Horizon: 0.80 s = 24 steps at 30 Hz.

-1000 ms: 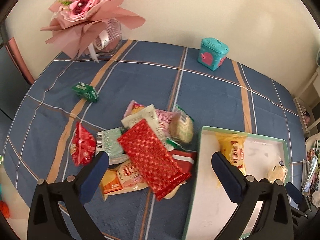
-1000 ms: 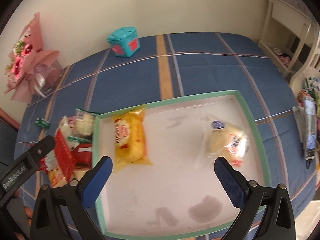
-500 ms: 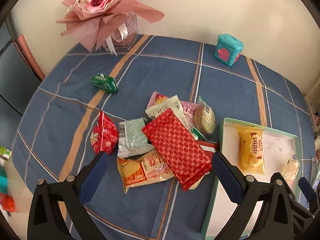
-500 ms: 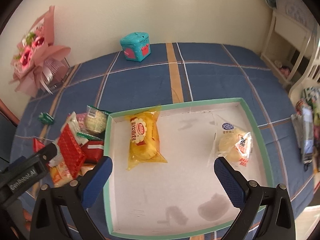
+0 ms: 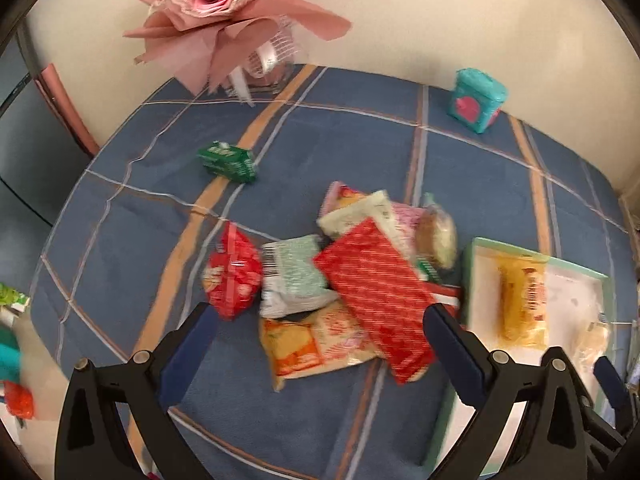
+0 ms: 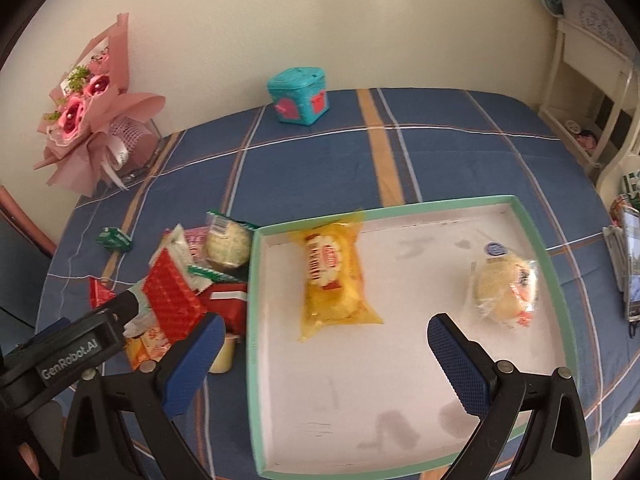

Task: Organize snacks
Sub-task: 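Withdraw both open tools from the tray back toward the snack pile, then grasp the red chip bag with left tool while right tool grasps red wafer pack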

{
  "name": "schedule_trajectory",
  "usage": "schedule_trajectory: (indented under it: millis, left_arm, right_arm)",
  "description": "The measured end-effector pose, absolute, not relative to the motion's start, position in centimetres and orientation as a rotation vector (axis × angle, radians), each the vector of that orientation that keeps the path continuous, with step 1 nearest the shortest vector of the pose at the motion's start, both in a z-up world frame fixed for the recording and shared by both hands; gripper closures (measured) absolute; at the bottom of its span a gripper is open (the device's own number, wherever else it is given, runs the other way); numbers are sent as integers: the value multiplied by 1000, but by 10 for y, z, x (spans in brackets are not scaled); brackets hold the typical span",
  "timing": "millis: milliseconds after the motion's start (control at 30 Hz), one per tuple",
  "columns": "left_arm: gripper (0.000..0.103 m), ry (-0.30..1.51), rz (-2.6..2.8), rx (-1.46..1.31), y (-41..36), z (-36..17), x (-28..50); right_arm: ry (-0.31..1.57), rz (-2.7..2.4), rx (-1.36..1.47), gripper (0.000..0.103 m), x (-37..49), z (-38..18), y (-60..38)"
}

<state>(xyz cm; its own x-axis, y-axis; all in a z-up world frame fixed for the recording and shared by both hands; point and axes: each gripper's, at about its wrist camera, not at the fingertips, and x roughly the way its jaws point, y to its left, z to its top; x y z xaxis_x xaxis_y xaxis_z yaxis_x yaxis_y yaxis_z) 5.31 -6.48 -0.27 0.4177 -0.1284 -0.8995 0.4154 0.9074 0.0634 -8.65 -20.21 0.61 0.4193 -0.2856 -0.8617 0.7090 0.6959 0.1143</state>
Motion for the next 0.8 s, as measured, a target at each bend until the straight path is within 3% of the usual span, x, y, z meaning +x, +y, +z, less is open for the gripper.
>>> schedule_trajectory:
  millis: [433,800]
  left_arm:
    - [1,1169,-183,143,9,-8,106]
    - [1,1177,-240,18,27,-20,130]
  right_arm:
    - [996,-474,478,0,-32,-7,-158]
    - [1044,-389,366,0,11,-15,-139]
